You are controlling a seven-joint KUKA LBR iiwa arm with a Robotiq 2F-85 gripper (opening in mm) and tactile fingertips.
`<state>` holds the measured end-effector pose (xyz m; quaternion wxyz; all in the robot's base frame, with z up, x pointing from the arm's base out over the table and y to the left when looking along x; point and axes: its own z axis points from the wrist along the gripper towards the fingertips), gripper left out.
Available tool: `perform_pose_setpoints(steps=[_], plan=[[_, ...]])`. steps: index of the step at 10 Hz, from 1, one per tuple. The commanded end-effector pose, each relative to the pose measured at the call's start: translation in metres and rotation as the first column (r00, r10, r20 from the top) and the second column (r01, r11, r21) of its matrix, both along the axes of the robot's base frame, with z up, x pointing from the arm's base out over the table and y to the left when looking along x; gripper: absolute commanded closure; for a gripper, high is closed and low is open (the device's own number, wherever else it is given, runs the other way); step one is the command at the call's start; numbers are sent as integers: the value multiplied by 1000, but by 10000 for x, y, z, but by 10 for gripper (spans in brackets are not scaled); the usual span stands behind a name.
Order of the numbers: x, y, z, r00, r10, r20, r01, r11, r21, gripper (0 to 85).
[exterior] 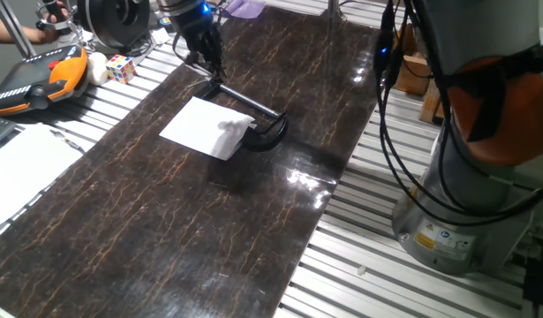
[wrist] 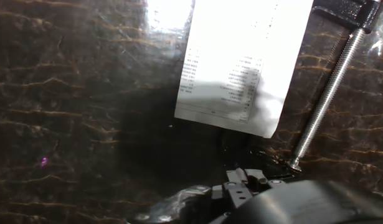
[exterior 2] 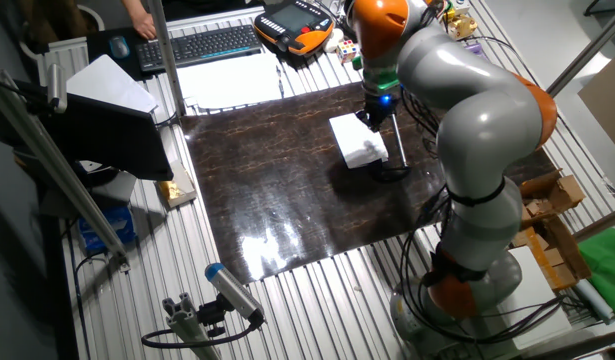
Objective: Unfold a piece of paper
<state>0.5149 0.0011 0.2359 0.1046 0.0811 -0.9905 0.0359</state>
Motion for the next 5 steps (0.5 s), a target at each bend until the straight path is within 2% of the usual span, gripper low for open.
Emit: perform_pose_setpoints(steps=[1, 2, 3, 4, 5], plan=[[1, -5, 0, 998, -39, 47, 33, 993, 114, 840], [1, -5, 0, 998, -56, 8, 54, 983, 173, 840], [1, -5, 0, 998, -56, -10, 57, 985, 166, 840], [1, -5, 0, 996, -84, 14, 81, 984, 159, 840], [1, -5, 0, 998, -43, 54, 34, 986, 163, 840]])
